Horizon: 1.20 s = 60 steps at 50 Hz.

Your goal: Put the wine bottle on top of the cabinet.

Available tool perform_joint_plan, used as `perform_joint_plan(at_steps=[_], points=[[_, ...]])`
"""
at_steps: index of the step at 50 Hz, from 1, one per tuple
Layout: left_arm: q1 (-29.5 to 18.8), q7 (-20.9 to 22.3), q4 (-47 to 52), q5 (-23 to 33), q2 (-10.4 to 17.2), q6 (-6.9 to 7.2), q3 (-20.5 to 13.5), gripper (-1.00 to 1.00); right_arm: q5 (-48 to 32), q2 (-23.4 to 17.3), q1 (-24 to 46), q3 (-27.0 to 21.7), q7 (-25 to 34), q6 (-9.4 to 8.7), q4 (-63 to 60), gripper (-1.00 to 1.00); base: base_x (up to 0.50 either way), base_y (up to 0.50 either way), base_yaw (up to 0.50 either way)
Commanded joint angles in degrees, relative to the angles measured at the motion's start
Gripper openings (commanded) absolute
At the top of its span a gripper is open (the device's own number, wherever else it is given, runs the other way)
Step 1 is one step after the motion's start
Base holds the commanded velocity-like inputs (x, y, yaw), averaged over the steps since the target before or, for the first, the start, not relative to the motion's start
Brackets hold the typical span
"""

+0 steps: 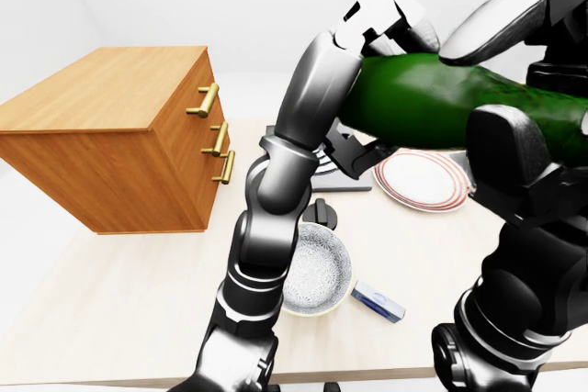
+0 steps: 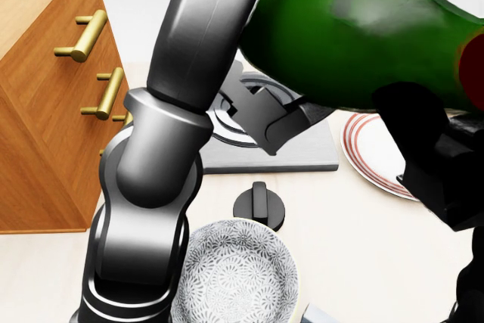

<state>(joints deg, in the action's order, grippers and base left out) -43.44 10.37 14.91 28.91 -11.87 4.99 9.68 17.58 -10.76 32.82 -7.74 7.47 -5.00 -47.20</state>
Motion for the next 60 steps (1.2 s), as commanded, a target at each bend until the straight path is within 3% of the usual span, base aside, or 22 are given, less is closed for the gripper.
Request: perform_joint_plan(at_steps=[1,9,12,15,18,21,24,29,35,43,50,56,60], points=[[0.4,-0.3,0.7,-5.2,0.2,0.01,-0.2,-1.00,4.8,-1.1,1.5,-5.2,-6.8,0.00,-3.0,1.00,0.00,0.00,0.00],[0.1,-0.7,-0.4,-7.0,1.9,0.01,-1.5,-1.00,12.9,-3.9,-0.4,-15.2,-8.6,0.00,-12.6,1.00,0.00,0.00,0.00],[-0.9,-0.9,-0.8,-8.0,2.6,0.01,-2.5,-1.00,31.2,-11.2,-6.0,-22.1,-19.1,0.00,-12.8,1.00,0.00,0.00,0.00],[-1.5,-1.6,-1.2,-9.0,3.2,0.01,-2.9,-1.00,55.1,-24.7,-17.2,-25.1,-36.3,0.00,-12.8,1.00,0.00,0.00,0.00],[-1.0,-1.8,-0.5,-9.5,3.4,0.01,-2.6,-1.00,59.5,-33.5,-28.3,-26.8,-37.5,0.00,-12.8,1.00,0.00,0.00,0.00],[-1.0,-1.9,-0.2,-10.2,3.6,0.01,-2.8,-1.00,58.4,-35.6,-37.8,-30.0,-35.1,0.00,-12.8,1.00,0.00,0.00,0.00],[-1.3,-2.1,-0.4,-11.3,4.1,0.01,-3.6,-1.00,53.1,-33.7,-48.1,-31.1,-29.5,0.00,-12.8,1.00,0.00,0.00,0.00],[-3.7,-2.6,0.0,-14.0,5.5,0.01,-5.5,-1.00,44.8,-29.8,-59.4,-27.9,-23.6,0.00,-12.8,1.00,0.00,0.00,0.00],[-8.9,-4.6,0.7,-21.5,9.7,0.01,-10.1,-1.00,36.5,-25.4,-62.6,-20.2,-21.8,0.00,-12.8,1.00,0.00,0.00,0.00],[-18.8,-9.9,-2.4,-34.6,20.9,0.01,-17.6,-1.00,30.7,-18.3,-58.3,-16.2,-18.8,0.00,-12.8,1.00,0.00,0.00,0.00],[-27.3,-13.7,-7.8,-45.4,32.9,0.01,-22.5,-1.00,20.9,-5.3,-53.9,-18.1,-7.0,0.00,-12.8,1.00,0.00,0.00,0.00],[-31.6,-14.1,-17.4,-47.8,41.3,0.01,-23.0,-1.00,10.9,5.2,-50.9,-20.5,4.5,0.00,-12.8,1.00,0.00,0.00,0.00],[-34.9,-13.4,-25.2,-48.5,46.1,0.01,-24.0,-1.00,5.7,9.4,-49.6,-21.4,10.1,0.00,-11.9,1.00,0.00,0.00,0.00]])
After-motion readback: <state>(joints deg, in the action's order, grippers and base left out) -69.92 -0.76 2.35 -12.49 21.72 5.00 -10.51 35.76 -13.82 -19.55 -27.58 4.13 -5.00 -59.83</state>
